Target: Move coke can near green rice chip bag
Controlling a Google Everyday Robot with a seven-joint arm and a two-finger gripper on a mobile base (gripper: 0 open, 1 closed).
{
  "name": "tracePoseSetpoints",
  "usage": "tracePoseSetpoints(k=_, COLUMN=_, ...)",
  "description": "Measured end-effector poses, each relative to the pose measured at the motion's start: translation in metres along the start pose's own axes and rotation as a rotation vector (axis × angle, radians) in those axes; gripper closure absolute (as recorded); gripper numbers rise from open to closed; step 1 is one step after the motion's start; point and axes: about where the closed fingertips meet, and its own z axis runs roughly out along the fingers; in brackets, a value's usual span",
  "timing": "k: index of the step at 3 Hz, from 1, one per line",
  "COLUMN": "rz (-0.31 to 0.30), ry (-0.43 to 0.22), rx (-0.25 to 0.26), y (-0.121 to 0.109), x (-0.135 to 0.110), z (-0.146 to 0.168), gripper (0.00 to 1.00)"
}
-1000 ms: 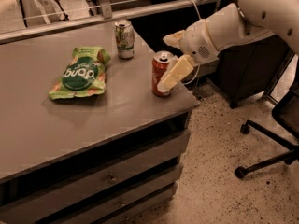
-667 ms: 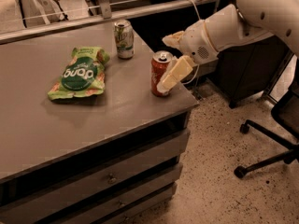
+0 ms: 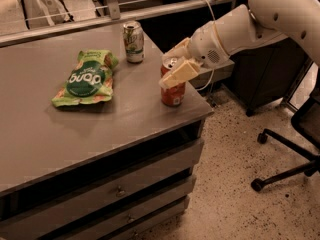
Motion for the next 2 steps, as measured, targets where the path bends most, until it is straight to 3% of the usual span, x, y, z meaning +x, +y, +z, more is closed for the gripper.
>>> tracePoseSetpoints(k=1, rz=0.000, ry=0.004, rx=-0.019, y=0.001, x=-0.002, z=0.003, gripper=0.64)
tracePoseSetpoints(k=2, rz=-0.036, ry=-0.104, rx=-0.076, y=0.004, x=-0.033, z=0.006, gripper=0.88)
